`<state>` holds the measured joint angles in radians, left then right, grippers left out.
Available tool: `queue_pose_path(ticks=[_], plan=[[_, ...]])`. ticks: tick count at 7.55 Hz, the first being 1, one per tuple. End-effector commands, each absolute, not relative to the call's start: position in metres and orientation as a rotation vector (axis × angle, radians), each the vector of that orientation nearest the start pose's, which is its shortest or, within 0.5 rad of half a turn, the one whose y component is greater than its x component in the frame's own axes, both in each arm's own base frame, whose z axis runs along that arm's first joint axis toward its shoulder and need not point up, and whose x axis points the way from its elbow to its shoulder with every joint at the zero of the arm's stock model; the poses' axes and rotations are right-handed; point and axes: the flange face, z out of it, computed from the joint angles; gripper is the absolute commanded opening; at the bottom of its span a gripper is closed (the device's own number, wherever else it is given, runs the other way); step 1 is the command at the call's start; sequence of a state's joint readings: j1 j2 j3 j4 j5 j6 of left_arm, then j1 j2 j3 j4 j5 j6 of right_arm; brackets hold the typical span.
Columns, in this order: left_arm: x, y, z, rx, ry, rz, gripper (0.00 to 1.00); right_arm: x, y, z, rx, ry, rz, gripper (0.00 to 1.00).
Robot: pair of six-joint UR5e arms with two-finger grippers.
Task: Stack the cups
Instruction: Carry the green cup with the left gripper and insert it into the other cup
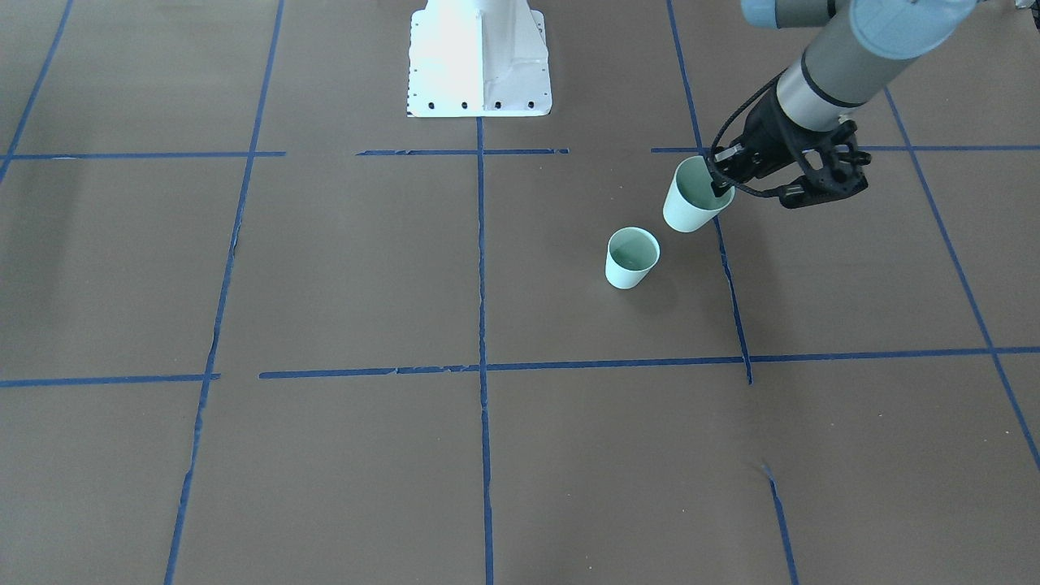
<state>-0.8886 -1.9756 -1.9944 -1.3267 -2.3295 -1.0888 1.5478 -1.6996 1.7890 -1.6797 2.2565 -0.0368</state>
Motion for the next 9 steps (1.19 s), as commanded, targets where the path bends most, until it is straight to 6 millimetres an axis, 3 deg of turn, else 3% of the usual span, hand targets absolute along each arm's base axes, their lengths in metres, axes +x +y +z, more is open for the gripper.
queue_pose_path(ticks=[1,6,8,9], plan=[[0.340,-0.479,0.276,-0.236,0.903,-0.130,0.00,0.060,-0.436,0.628,-0.014,-0.686,-0.051,1.00],[0.374,-0.490,0.282,-0.228,0.887,-0.120,0.00,0.060,-0.436,0.628,-0.014,-0.686,-0.051,1.00],[0.378,-0.491,0.287,-0.227,0.887,-0.116,0.00,0.060,-0.436,0.628,-0.013,-0.686,-0.051,1.00],[0.378,-0.491,0.287,-0.227,0.888,-0.112,0.05,0.060,-0.436,0.627,-0.013,-0.686,-0.051,1.00]])
